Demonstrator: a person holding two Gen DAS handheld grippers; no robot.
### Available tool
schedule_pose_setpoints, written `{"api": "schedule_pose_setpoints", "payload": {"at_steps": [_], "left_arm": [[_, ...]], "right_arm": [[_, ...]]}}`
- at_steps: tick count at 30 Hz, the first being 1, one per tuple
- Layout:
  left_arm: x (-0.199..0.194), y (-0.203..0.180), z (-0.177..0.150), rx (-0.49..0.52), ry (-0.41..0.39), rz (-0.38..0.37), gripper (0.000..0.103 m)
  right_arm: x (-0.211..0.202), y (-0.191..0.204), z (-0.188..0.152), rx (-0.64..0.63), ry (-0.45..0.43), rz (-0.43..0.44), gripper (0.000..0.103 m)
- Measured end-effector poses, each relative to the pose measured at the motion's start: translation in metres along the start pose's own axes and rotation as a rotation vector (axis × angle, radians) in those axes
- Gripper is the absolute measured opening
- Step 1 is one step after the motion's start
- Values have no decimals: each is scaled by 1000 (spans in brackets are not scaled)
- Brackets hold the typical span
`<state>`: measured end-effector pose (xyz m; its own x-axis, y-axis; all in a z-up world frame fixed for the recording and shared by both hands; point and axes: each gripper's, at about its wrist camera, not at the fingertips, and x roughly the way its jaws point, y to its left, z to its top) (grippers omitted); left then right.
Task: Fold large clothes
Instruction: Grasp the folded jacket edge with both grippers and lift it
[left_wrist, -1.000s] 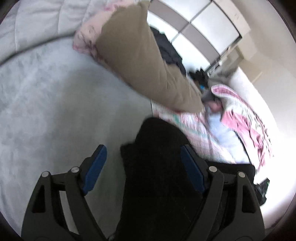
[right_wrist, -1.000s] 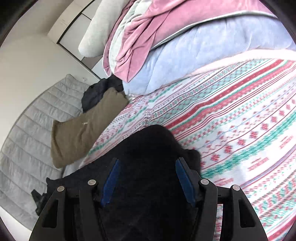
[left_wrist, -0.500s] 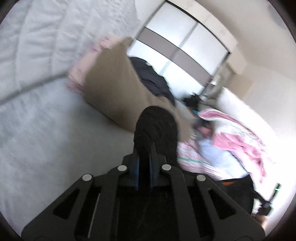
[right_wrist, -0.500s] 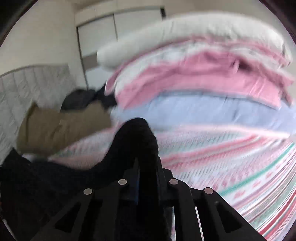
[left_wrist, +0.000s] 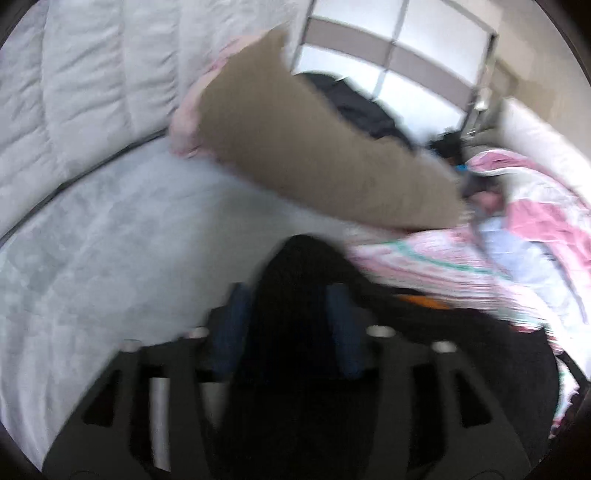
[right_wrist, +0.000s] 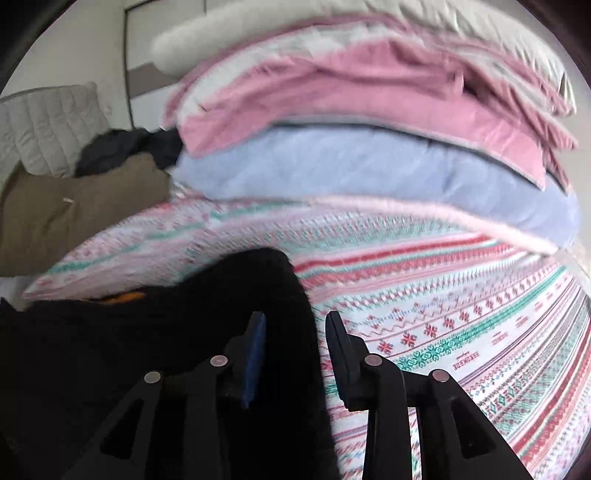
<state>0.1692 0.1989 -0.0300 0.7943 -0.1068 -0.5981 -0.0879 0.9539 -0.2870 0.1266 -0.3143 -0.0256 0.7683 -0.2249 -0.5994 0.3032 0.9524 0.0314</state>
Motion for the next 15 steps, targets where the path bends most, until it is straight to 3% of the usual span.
{"api": "schedule_pose_setpoints", "payload": {"at_steps": [1,3,5,7,9,11,15], "left_arm": [[-11,-11,-3,16,-21,-54,77],[-24,-39,-15,80,-47,-145,86],[-23,-63,-35,185,-18,-200,92],[-8,-77,-53,268,43,-173,92],[4,-74,-66,336,75,-138,92],[-4,-62,-63,333,70,-136,92],[-36,-35,-55,335,67,-80,92]], "right_arm": [[-10,10,-2,-9,-12,61,59],[-17,31,-9,-39,-18,170,76],[-13,50,-20,-95,20,232,76],[1,59,-32,-147,76,216,76],[9,45,-37,-105,100,248,76],[4,22,-35,-43,128,226,76],[-29,-15,-37,-22,172,286,76]]}}
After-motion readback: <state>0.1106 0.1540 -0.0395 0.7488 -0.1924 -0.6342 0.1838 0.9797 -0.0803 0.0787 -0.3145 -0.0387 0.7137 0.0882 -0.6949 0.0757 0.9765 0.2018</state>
